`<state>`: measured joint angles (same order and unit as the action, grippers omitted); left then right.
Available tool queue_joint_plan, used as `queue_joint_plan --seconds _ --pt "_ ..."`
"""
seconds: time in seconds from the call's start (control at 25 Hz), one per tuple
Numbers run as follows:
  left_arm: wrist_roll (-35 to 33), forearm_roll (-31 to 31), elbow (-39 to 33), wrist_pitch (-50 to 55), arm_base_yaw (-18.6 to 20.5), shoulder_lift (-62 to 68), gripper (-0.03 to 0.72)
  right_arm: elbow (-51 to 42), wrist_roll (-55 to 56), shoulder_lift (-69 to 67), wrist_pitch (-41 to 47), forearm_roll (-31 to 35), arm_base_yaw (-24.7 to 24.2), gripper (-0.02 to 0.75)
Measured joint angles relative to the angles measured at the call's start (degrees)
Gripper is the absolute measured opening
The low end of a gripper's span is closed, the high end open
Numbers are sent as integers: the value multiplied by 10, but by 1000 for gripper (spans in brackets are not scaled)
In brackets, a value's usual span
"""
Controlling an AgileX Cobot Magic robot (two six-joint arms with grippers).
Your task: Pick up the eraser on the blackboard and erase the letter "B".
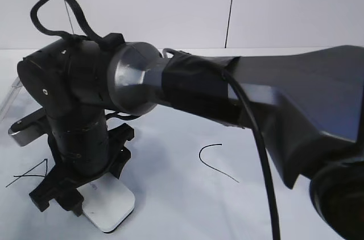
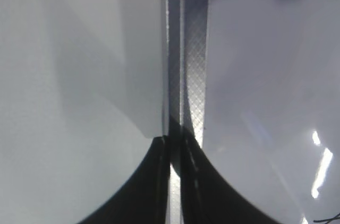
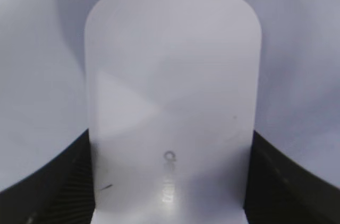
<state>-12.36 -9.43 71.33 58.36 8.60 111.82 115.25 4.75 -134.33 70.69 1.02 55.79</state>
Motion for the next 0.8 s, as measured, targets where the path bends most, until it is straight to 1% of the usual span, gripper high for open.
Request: queue_joint_plan --seconds 0.16,0.28,0.52,0.8 --pt "0 0 0 0 0 0 17 0 0 0 0 8 -10 522" --pt "0 0 0 0 0 0 17 0 0 0 0 9 -25 522" --pt "0 0 0 0 0 0 17 0 0 0 0 9 -79 522" --pt "0 -1 0 0 0 0 17 0 2 0 0 3 -159 522"
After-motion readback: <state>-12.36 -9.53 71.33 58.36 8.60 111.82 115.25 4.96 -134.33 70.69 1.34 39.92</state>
